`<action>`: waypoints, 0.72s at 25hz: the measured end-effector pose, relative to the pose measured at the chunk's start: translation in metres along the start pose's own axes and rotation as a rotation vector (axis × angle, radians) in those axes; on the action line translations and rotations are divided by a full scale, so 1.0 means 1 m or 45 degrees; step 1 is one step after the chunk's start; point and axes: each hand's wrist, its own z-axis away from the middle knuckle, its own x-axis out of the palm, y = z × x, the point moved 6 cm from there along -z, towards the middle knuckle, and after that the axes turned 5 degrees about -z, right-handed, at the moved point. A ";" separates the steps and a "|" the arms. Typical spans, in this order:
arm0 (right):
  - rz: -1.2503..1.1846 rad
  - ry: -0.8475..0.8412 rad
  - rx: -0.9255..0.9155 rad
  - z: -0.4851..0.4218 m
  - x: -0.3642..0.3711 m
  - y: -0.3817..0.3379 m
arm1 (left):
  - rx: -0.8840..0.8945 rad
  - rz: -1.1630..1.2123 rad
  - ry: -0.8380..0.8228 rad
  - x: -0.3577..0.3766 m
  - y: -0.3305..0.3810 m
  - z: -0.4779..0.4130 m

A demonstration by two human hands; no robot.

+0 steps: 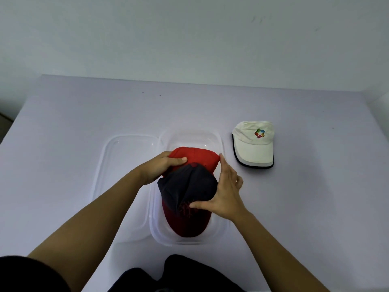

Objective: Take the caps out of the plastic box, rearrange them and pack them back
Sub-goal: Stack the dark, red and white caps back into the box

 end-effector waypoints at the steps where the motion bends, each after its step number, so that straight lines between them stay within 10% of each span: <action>1: 0.000 -0.031 0.018 -0.003 -0.001 0.000 | -0.011 0.013 -0.003 0.001 0.000 -0.001; 8: 0.159 -0.013 0.083 -0.007 0.001 0.006 | -0.071 0.041 0.042 0.005 -0.002 -0.001; 15: 0.385 0.005 0.094 -0.010 0.001 0.005 | 0.004 -0.244 0.546 0.002 -0.005 0.013; 18: 0.402 0.011 0.080 -0.010 0.001 0.006 | 0.101 -0.182 0.389 0.004 -0.009 0.020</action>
